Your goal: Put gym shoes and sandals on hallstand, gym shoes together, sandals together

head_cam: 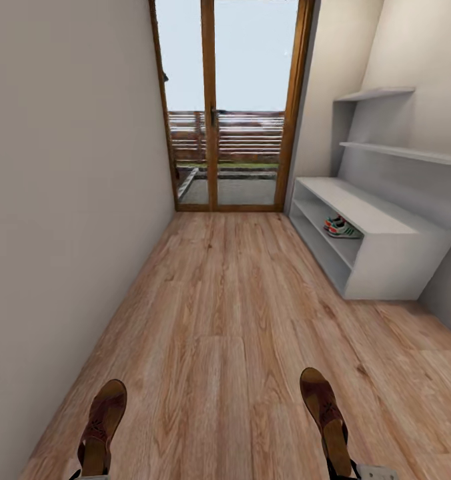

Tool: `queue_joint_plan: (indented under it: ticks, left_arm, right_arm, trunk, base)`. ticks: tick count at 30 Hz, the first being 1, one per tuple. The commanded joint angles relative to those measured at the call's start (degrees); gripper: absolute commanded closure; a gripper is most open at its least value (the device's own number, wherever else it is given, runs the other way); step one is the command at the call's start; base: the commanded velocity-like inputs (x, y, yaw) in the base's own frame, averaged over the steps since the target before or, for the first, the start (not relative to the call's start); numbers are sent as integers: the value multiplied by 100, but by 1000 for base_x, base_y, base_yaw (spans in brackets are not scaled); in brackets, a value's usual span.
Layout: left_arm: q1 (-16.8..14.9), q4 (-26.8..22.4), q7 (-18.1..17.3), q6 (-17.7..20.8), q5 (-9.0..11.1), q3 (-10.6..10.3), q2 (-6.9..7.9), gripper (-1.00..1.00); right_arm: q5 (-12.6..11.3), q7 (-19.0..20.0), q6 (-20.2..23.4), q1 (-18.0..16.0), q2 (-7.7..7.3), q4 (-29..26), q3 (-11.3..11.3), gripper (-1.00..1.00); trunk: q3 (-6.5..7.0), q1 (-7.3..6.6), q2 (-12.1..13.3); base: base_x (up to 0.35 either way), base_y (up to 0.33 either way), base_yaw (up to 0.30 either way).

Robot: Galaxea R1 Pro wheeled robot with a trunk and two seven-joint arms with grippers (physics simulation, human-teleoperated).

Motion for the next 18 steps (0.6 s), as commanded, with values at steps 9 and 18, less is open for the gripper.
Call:
queue_joint_plan:
  ticks: [9, 18]
  left_arm:
    - [-6, -1, -31, -21, -48, 46, -4, 100]
    - [-6, 1, -31, -23, -48, 46, -4, 100]
  right_arm:
    - [17, 56, -13, -6, 5, 7, -53, 100]
    - [17, 39, -18, -6, 5, -5, -63, 100]
  trunk:
    - [-5, 2, -2]
    - [-5, 2, -2]
  base:
    - [340, 0, 0]
    - [340, 0, 0]
